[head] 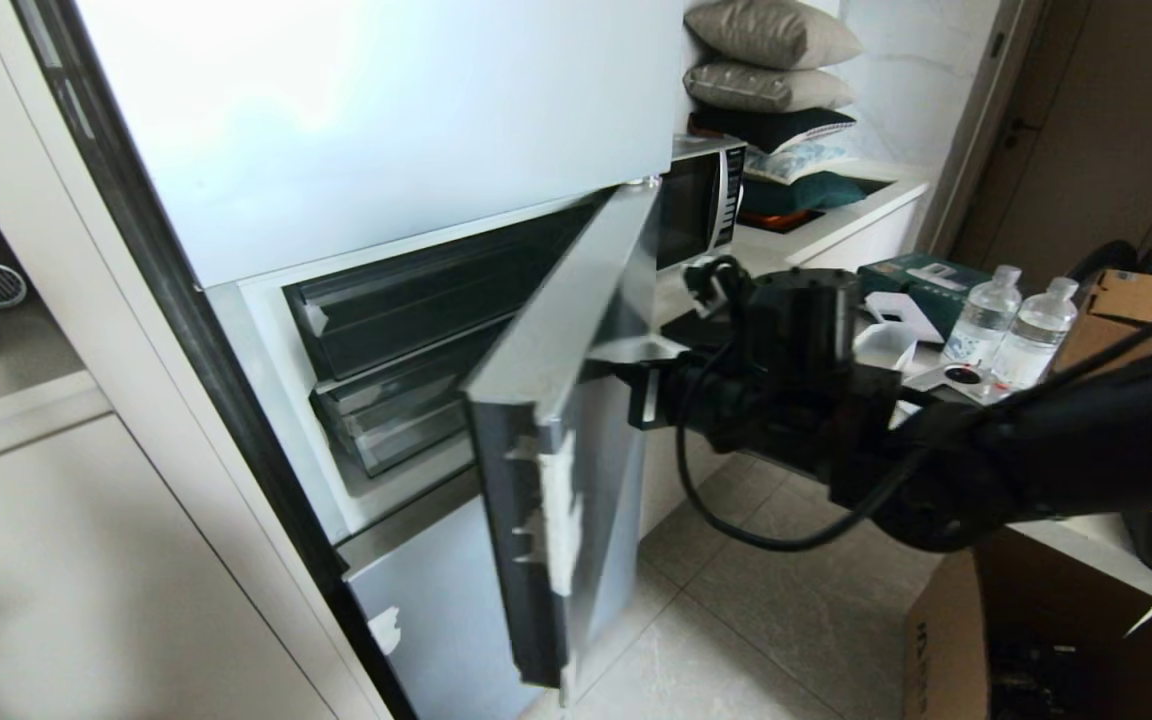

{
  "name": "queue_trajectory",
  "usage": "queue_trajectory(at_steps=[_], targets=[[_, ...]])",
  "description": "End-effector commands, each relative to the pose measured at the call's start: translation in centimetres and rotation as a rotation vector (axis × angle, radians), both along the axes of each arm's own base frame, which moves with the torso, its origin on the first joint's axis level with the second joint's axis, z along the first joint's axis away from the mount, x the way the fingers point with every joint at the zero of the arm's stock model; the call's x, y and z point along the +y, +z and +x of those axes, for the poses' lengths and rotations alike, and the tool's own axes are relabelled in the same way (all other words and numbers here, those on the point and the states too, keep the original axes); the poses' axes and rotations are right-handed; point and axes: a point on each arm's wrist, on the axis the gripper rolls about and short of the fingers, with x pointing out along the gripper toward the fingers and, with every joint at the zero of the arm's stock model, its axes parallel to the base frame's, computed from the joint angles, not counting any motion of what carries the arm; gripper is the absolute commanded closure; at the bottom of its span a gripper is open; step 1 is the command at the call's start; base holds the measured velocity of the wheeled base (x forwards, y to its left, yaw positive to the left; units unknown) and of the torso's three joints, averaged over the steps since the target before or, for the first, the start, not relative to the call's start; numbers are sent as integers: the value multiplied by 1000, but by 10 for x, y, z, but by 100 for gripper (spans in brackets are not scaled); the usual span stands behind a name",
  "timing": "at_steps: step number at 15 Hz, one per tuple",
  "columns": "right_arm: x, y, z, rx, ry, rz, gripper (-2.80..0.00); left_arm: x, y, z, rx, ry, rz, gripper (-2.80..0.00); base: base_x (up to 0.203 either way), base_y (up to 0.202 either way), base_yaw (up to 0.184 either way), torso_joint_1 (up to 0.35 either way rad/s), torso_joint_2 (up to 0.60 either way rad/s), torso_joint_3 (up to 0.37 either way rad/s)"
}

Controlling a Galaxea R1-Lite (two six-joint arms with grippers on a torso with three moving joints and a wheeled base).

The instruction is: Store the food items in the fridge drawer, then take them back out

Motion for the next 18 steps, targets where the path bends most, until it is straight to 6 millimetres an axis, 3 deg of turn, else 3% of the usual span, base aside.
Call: queue_trajectory(at_steps=[1,3,5,7,9,10,11,13,14,16,18], targets=[[68,-36,34,-50,63,-4,0,0,0,0,1,2,0,0,0,0,0,0,0,0],[109,-42,53,-148,92,57,0,0,0,0,1,0,0,0,0,0,0,0,0,0],[124,-37,56,-226,109,117,0,0,0,0,2,2,0,0,0,0,0,0,0,0],[120,-15,47,-281,108,159,0,0,0,0,1,2,0,0,0,0,0,0,0,0],[100,8,23,-276,109,148,0,0,0,0,1,0,0,0,0,0,0,0,0,0],[84,18,4,-259,113,129,0,0,0,0,1,1,0,0,0,0,0,0,0,0],[58,42,-26,-264,118,125,0,0,0,0,2,0,0,0,0,0,0,0,0,0],[-5,82,-91,-301,101,134,0,0,0,0,2,2,0,0,0,0,0,0,0,0],[-36,92,-119,-316,66,137,0,0,0,0,2,0,0,0,0,0,0,0,0,0],[-102,100,-171,-351,-117,140,0,0,0,0,1,2,0,0,0,0,0,0,0,0],[-174,90,-212,-376,-372,99,0,0,0,0,2,2,0,0,0,0,0,0,0,0]])
